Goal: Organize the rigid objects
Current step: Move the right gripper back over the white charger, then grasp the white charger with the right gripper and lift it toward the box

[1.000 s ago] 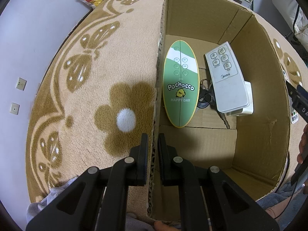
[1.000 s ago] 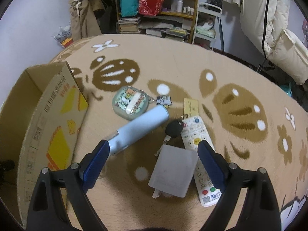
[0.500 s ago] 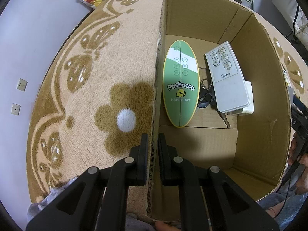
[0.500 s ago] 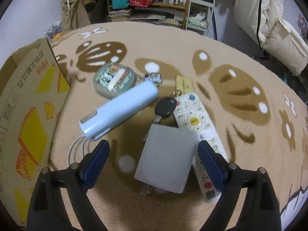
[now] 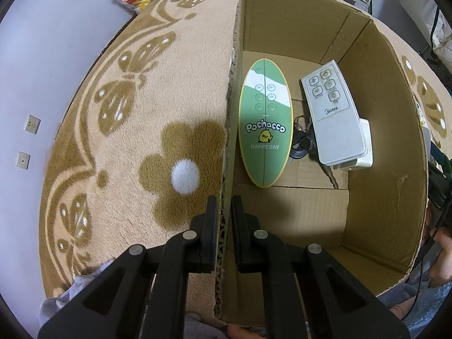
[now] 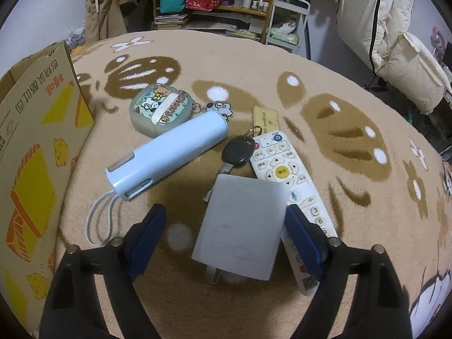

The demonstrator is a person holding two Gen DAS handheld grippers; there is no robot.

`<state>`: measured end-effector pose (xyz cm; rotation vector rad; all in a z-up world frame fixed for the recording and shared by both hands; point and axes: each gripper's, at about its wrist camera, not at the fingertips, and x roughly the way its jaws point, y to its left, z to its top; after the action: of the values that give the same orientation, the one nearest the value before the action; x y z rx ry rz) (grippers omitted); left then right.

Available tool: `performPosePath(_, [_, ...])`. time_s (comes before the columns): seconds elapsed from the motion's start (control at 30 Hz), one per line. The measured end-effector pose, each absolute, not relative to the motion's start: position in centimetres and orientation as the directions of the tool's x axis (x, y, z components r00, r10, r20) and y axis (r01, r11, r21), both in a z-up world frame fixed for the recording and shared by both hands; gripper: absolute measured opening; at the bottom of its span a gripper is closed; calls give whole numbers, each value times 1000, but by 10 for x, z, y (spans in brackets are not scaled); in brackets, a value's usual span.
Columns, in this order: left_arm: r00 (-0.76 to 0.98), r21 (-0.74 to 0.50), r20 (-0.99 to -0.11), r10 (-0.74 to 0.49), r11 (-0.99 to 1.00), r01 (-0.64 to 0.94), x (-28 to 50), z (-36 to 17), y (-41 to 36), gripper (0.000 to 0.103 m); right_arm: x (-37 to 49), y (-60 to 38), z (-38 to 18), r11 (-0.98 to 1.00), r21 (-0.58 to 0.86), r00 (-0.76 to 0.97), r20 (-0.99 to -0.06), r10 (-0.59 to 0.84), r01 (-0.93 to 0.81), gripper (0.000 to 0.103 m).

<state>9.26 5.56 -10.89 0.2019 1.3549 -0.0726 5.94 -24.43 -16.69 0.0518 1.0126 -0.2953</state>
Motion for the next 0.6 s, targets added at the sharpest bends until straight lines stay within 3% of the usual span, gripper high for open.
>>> performPosePath(0.2, [216, 104, -974, 66, 980, 169, 92, -109, 55, 9, 59, -243, -167, 953, -111, 498, -832, -244, 281, 86])
performPosePath(0.43, [215, 104, -974, 67, 980, 169, 93, -109, 55, 9, 54, -244, -167, 941, -142, 510, -810, -289, 307, 71])
performPosePath(0.6, [216, 107, -974, 69, 980, 170, 93, -109, 55, 9, 52, -242, -168, 934, -164, 515, -797, -315, 317, 65])
